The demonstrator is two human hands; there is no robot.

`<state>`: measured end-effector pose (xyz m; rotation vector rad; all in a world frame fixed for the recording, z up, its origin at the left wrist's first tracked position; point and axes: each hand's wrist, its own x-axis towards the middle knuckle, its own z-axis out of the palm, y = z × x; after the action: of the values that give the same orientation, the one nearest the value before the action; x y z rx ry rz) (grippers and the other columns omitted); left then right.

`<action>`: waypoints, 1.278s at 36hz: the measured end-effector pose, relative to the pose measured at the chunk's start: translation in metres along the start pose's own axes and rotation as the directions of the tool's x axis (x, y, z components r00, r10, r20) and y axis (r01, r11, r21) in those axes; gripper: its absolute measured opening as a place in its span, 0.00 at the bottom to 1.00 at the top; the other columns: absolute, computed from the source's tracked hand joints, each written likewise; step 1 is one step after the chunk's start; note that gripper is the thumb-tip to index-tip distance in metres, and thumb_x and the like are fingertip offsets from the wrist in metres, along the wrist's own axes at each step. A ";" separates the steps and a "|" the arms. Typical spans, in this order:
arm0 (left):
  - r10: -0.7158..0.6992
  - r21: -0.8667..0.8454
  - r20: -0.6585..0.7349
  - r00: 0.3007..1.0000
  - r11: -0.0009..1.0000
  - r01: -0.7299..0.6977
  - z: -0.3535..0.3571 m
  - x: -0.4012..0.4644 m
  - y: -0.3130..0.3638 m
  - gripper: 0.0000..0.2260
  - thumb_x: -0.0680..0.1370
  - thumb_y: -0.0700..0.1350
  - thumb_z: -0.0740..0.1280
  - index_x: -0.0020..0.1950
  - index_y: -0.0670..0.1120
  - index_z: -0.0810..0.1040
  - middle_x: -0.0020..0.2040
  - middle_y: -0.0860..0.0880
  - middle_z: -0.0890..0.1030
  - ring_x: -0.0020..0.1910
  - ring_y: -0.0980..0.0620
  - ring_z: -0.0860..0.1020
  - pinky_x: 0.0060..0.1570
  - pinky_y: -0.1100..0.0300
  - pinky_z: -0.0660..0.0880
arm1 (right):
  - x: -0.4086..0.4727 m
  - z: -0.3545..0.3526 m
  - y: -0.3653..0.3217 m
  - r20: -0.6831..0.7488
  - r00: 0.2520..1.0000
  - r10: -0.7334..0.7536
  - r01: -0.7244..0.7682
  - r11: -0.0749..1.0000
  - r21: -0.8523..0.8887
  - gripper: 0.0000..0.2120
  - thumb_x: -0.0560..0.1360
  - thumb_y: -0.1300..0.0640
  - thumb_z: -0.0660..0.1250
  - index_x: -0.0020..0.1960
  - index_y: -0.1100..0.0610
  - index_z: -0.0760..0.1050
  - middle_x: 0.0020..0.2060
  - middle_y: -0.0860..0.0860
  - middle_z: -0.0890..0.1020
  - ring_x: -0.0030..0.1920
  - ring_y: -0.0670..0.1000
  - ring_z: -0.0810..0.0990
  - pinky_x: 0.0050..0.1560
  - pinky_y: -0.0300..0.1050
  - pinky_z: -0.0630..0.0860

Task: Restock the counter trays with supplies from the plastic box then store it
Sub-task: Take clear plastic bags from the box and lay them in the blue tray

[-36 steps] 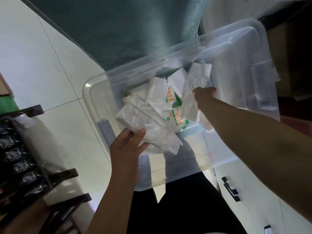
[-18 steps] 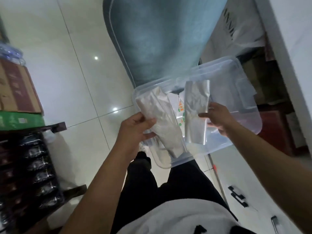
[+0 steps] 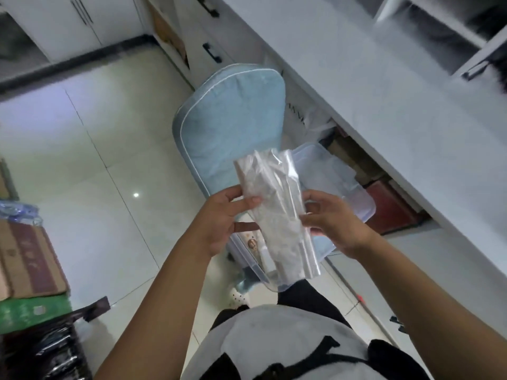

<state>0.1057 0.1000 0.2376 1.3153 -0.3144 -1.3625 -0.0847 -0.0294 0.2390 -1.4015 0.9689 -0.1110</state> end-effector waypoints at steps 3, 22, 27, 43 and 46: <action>-0.006 0.018 0.046 0.999 1.000 0.005 0.008 -0.005 0.001 0.10 0.76 0.37 0.70 0.56 0.44 0.83 0.52 0.48 0.86 0.51 0.49 0.84 0.39 0.56 0.81 | -0.015 -0.002 0.002 -0.005 1.000 -0.023 0.023 0.999 0.030 0.12 0.72 0.69 0.71 0.52 0.56 0.82 0.51 0.61 0.84 0.51 0.66 0.82 0.59 0.71 0.74; 0.078 -0.020 0.113 0.991 0.997 -0.076 0.065 0.009 0.005 0.08 0.76 0.38 0.70 0.52 0.47 0.86 0.53 0.43 0.85 0.53 0.45 0.84 0.47 0.48 0.81 | -0.089 -0.032 -0.011 -0.065 0.998 -0.019 0.014 0.996 -0.087 0.18 0.71 0.48 0.76 0.60 0.45 0.80 0.56 0.45 0.83 0.58 0.47 0.81 0.65 0.56 0.74; 0.044 -0.046 0.200 0.979 0.998 -0.036 0.090 0.016 -0.004 0.09 0.76 0.37 0.70 0.50 0.48 0.86 0.52 0.44 0.85 0.52 0.46 0.84 0.44 0.49 0.81 | -0.098 -0.047 0.008 -0.133 0.991 0.033 -0.031 0.999 0.018 0.18 0.69 0.58 0.77 0.58 0.56 0.81 0.54 0.54 0.85 0.56 0.56 0.83 0.63 0.59 0.76; 0.156 0.169 0.303 0.940 0.962 -0.215 0.208 -0.006 -0.024 0.21 0.76 0.33 0.68 0.66 0.52 0.77 0.56 0.47 0.84 0.53 0.46 0.84 0.41 0.52 0.81 | -0.153 -0.136 0.075 0.071 0.994 0.087 -0.111 0.875 0.472 0.20 0.70 0.62 0.72 0.61 0.65 0.78 0.56 0.61 0.82 0.53 0.57 0.82 0.53 0.48 0.79; 0.167 0.233 0.319 0.933 0.940 -0.248 0.249 -0.011 -0.036 0.23 0.77 0.32 0.67 0.66 0.53 0.76 0.57 0.49 0.84 0.53 0.49 0.84 0.43 0.53 0.81 | -0.170 -0.166 0.089 0.076 0.995 0.066 -0.094 0.867 0.489 0.22 0.68 0.64 0.76 0.61 0.64 0.79 0.56 0.60 0.82 0.53 0.57 0.82 0.55 0.48 0.79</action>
<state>-0.1163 -0.0016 0.2975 1.2529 -0.8491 -1.3644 -0.3361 -0.0360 0.2702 -0.8863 0.8723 -0.2381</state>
